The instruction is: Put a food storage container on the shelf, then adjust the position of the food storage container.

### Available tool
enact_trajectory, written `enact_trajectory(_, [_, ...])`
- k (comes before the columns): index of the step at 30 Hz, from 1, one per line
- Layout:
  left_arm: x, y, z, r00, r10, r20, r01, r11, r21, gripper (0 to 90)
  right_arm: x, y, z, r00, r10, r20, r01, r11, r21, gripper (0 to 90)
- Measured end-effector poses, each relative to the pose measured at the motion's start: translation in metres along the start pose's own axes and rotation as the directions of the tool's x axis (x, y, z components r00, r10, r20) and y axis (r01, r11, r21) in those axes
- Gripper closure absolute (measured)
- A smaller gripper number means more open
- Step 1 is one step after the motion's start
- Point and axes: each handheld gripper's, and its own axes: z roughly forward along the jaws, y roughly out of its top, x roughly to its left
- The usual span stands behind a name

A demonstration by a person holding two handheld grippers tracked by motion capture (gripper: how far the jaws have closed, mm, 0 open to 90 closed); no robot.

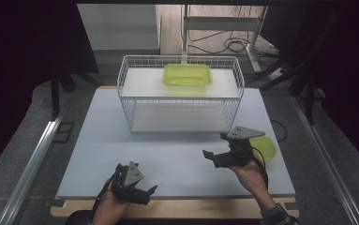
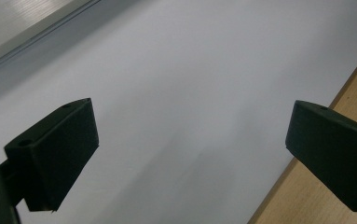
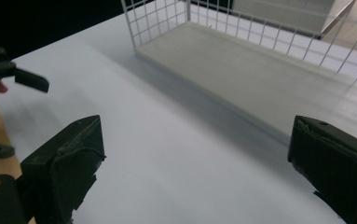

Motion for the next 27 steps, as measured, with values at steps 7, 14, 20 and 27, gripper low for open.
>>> enact_trajectory(7, [-0.001, 0.0, 0.001, 0.9998, 0.021, -0.004, -0.021, 0.9998, 0.004, 2.4, 0.007, -0.023, -0.003, 0.9999, -0.01, 0.003, 0.01, 0.999, 0.038, 4.0])
enact_trajectory(14, [-0.003, 0.0, 0.003, 0.9994, 0.034, -0.009, -0.034, 0.9994, 0.012, 2.3, 0.003, -0.047, -0.01, 0.9998, 0.017, 0.011, -0.018, 0.999, 0.052, 4.0])
enact_trajectory(20, [-0.004, 0.0, 0.004, 0.999, 0.042, -0.014, -0.042, 0.9991, 0.011, 2.0, 0.005, -0.06, -0.009, 0.9998, 0.007, 0.018, -0.009, 0.996, 0.084, 3.8])
enact_trajectory(27, [-0.004, 0.0, 0.005, 0.9989, 0.045, -0.013, -0.044, 0.9989, 0.016, 1.9, 0.001, -0.062, -0.008, 0.999, 0.033, 0.029, -0.035, 0.995, 0.096, 2.2])
